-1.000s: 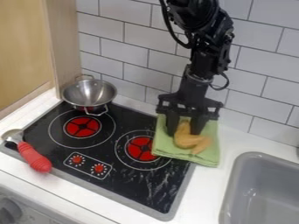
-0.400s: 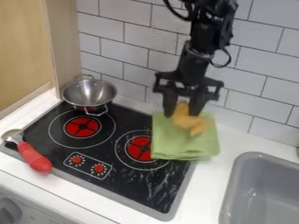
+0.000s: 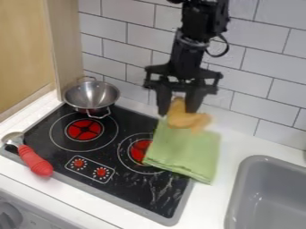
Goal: Lift the chicken wing off the green cloth and put it on the lower right side of the stove
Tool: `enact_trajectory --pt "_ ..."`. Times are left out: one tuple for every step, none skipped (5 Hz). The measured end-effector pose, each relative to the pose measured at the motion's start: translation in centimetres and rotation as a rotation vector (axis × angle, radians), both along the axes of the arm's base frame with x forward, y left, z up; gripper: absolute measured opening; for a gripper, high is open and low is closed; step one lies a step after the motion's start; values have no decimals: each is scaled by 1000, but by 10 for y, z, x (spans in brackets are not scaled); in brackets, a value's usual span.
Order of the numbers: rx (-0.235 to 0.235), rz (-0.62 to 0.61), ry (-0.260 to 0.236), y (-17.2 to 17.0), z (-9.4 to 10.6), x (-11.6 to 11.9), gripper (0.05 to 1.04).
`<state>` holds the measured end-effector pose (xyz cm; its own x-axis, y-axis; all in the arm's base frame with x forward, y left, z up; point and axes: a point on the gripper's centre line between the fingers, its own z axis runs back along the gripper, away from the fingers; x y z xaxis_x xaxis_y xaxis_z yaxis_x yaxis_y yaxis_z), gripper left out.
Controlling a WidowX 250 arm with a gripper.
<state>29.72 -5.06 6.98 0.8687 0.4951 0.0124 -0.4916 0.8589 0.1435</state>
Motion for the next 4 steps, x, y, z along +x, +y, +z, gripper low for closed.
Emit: enact_trajectory --pt "9 31 -5 2 7 -6 518" --pt "22 44 17 5 7 -14 518" --pt "19 65 53 12 -6 -50 518" --pt "1 127 72 29 -23 -76 518"
